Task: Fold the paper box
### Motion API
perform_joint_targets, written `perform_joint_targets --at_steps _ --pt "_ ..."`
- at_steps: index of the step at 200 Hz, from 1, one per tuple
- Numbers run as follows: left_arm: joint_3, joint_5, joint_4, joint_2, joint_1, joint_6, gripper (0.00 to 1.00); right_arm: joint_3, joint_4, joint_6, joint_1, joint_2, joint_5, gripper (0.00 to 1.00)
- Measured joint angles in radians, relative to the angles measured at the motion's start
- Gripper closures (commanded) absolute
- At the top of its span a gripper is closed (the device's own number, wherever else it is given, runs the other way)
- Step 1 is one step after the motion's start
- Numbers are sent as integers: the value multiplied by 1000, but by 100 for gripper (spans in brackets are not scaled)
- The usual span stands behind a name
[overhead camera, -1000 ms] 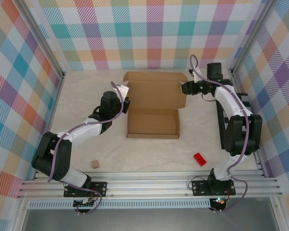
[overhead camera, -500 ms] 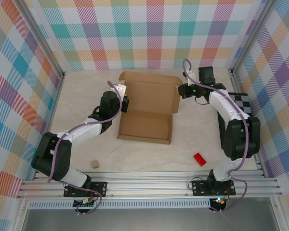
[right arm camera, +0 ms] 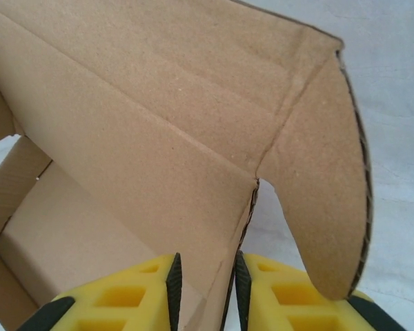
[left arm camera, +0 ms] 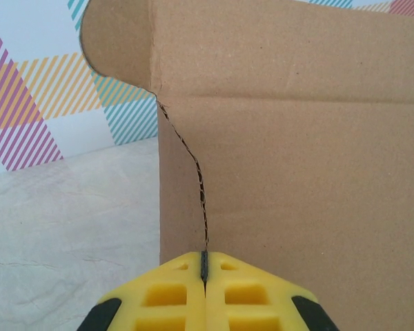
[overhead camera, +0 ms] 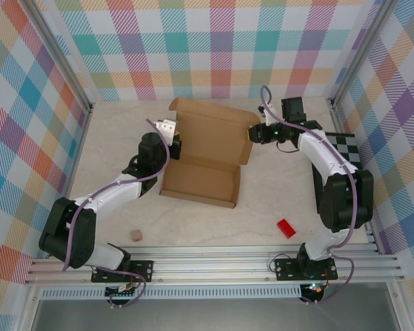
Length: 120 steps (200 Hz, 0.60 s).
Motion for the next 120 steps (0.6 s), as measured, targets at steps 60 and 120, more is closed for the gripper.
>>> perform_joint_targets --at_steps 60,120 --pt "-12 -3 2 -2 -1 1 100 -5 -15 6 -4 0 0 63" --pt "-12 -15 2 -2 -1 0 100 -9 -33 8 -11 4 -4 85"
